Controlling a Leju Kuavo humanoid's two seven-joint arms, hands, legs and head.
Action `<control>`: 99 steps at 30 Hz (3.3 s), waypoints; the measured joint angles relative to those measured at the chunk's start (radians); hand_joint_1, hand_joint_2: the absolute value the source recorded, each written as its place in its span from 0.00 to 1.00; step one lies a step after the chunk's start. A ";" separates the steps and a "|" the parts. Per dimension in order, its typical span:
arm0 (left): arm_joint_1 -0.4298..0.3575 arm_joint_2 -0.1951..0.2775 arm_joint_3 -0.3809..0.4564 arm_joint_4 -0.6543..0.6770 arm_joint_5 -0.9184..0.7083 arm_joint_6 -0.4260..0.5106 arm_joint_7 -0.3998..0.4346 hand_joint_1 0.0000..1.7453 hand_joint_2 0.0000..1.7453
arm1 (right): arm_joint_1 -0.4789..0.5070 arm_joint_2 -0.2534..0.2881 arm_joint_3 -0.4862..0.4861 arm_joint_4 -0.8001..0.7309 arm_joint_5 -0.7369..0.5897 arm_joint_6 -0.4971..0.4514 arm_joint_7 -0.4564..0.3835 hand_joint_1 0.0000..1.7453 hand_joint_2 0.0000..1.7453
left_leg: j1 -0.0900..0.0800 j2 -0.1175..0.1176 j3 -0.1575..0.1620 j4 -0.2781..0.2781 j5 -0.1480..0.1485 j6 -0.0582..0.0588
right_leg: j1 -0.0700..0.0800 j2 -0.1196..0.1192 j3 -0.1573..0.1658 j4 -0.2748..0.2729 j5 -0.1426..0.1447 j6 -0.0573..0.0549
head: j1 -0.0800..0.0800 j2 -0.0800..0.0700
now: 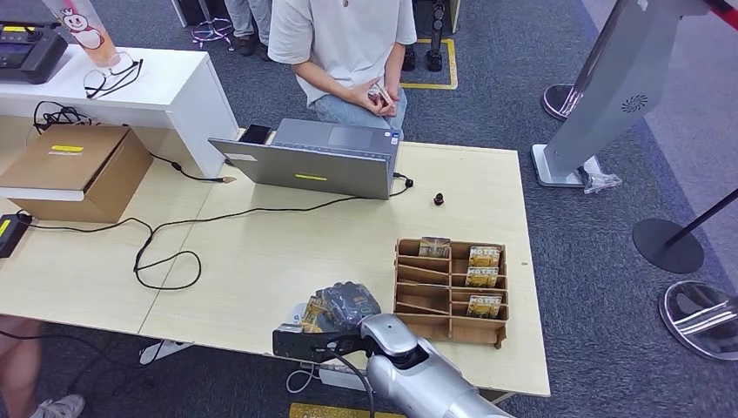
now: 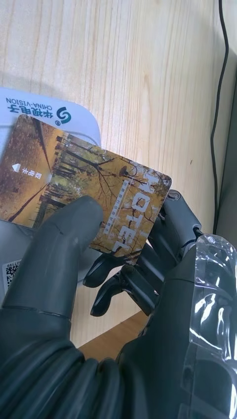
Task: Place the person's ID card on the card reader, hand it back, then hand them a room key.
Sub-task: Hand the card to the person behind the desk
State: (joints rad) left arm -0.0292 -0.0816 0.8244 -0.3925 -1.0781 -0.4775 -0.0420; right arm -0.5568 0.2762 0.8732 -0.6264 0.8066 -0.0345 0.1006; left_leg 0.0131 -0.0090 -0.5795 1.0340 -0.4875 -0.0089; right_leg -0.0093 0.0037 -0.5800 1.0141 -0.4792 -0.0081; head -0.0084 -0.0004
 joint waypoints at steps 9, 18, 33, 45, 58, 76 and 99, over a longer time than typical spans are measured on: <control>0.009 -0.003 0.000 -0.019 0.000 -0.006 0.001 0.00 0.00 | 0.000 0.000 0.000 0.000 0.012 0.006 0.000 1.00 1.00 | 0.000 0.000 0.000 0.000 0.000 0.000 | 0.000 0.000 0.000 0.000 0.000 0.000 | 0.000 0.000; 0.013 -0.012 0.000 -0.044 0.000 -0.013 0.008 0.00 0.00 | 0.000 0.002 0.000 0.000 0.030 0.010 0.000 1.00 1.00 | 0.000 0.000 0.000 0.000 0.000 0.000 | 0.000 0.000 0.000 0.000 0.000 0.000 | 0.000 0.000; 0.026 -0.031 0.000 -0.092 -0.001 -0.032 0.020 0.00 0.00 | 0.001 0.005 0.000 -0.003 0.076 0.004 0.017 1.00 1.00 | 0.000 0.000 0.000 0.000 0.000 0.000 | 0.000 0.000 0.000 0.000 0.000 0.000 | 0.000 0.000; 0.027 -0.034 0.000 -0.101 -0.003 -0.035 0.021 0.00 0.00 | 0.001 0.008 0.000 -0.005 0.090 0.005 0.023 1.00 1.00 | 0.000 0.000 0.000 0.000 0.000 0.000 | 0.000 0.000 0.000 0.000 0.000 0.000 | 0.000 0.000; 0.027 -0.039 0.002 -0.115 -0.010 -0.043 0.028 0.00 0.00 | 0.001 0.008 0.000 -0.010 0.096 0.015 0.024 1.00 1.00 | 0.000 0.000 0.000 0.000 0.000 0.000 | 0.000 0.000 0.000 0.000 0.000 0.000 | 0.000 0.000; 0.026 -0.039 0.002 -0.118 -0.025 -0.044 0.031 0.00 0.00 | 0.003 0.008 -0.050 -0.015 -0.002 0.063 -0.048 1.00 1.00 | 0.000 0.000 0.001 0.000 0.000 0.000 | 0.000 0.000 0.000 0.000 0.000 0.000 | 0.000 0.000; 0.026 -0.029 0.002 -0.112 -0.021 -0.026 -0.001 0.00 0.00 | 0.040 -0.006 -0.101 -0.135 -0.183 0.159 -0.128 1.00 1.00 | 0.000 0.000 0.000 0.000 0.000 0.000 | 0.000 0.000 0.000 0.000 0.000 0.000 | 0.000 0.000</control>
State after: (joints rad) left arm -0.0036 -0.1105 0.8263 -0.5048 -1.0993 -0.5034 -0.0426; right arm -0.5171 0.2706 0.7725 -0.7616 0.6240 0.1243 -0.0274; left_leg 0.0131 -0.0086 -0.5794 1.0340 -0.4875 -0.0089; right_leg -0.0093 0.0039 -0.5801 1.0141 -0.4792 -0.0081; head -0.0084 -0.0004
